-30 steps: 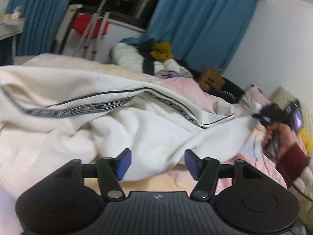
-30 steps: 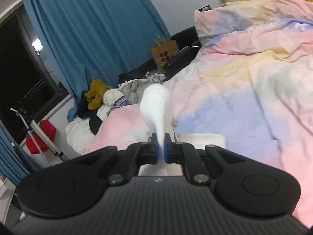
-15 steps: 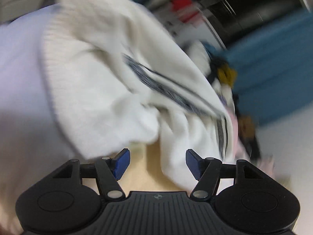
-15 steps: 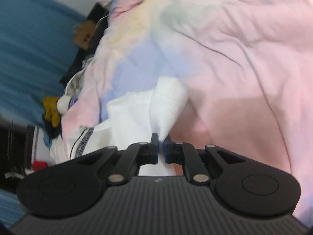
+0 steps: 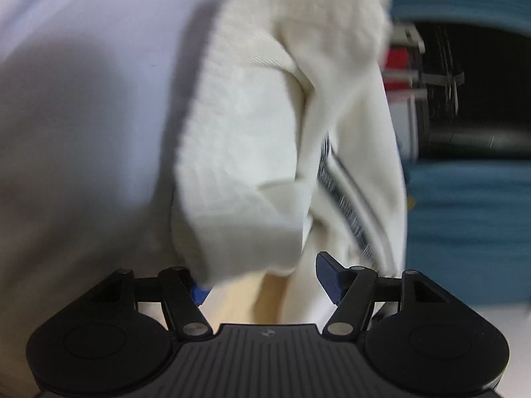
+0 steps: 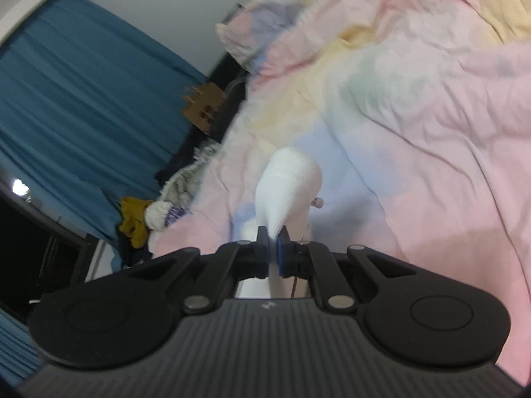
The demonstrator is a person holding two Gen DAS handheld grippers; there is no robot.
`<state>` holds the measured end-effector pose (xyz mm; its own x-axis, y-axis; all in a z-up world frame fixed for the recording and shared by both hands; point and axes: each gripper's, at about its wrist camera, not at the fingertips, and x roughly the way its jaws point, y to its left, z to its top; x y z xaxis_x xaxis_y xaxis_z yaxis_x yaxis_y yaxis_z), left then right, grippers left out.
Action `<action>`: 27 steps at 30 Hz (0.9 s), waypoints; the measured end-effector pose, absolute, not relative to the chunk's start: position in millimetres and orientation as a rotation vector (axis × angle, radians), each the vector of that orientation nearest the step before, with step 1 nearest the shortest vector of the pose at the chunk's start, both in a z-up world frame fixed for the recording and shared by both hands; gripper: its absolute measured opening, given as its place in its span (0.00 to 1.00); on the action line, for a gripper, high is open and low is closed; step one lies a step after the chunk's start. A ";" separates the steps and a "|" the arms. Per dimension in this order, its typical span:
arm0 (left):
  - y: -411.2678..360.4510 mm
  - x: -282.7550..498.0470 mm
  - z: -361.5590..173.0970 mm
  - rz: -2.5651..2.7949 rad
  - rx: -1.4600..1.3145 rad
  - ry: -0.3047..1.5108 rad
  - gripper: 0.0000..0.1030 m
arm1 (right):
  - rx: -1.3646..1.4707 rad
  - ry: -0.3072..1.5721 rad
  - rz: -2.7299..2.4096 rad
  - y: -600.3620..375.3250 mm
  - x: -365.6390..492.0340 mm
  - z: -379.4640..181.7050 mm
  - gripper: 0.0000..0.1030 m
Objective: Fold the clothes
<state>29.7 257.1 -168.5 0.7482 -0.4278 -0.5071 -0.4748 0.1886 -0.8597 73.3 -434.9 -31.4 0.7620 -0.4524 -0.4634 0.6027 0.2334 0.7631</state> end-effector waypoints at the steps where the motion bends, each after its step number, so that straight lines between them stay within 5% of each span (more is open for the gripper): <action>1: 261.9 28.8 -172.8 0.046 -1.475 0.780 0.62 | 1.144 0.172 -0.738 -438.0 73.4 -38.0 0.08; 2: 265.3 27.7 -175.0 0.056 -1.502 0.771 0.60 | 1.166 0.189 -0.747 -441.1 73.4 -44.5 0.08; 4: 268.0 25.2 -172.5 0.084 -1.490 0.771 0.41 | 1.198 0.218 -0.762 -447.9 74.1 -54.1 0.08; 10: 283.1 11.8 -132.8 0.137 -1.343 0.697 0.24 | 1.221 0.264 -0.782 -450.9 75.5 -62.9 0.08; 21: 394.4 -50.2 0.4 0.168 -1.120 0.544 0.21 | 1.176 0.204 -0.760 -454.4 80.1 -47.8 0.07; 27: 430.7 -70.3 3.0 0.193 -1.110 0.640 0.21 | 1.114 0.017 -0.531 -450.0 81.4 -24.2 0.06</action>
<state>-70.3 430.7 3.0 0.8059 -0.1650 -0.5686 -0.4518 0.4495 -0.7707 81.4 -450.0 -24.2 0.8761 -0.3971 -0.2733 0.4142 0.3302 0.8481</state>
